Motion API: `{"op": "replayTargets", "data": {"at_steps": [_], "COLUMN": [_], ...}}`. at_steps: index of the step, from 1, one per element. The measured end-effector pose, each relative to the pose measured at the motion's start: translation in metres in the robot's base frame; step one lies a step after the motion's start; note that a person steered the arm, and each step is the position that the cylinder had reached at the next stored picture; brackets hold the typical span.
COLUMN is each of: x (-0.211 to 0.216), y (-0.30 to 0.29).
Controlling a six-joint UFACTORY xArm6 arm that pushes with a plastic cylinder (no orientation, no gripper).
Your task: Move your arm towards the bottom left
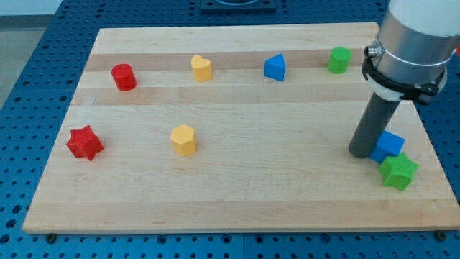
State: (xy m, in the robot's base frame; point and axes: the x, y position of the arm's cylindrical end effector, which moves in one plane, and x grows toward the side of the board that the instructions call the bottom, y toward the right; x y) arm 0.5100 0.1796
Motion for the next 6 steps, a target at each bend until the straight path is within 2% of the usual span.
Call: {"op": "replayTargets", "data": {"at_steps": [1, 2, 3, 4, 6], "x": [0.012, 0.069, 0.102, 0.096, 0.022], "y": [-0.034, -0.078, -0.168, -0.259, -0.335]}}
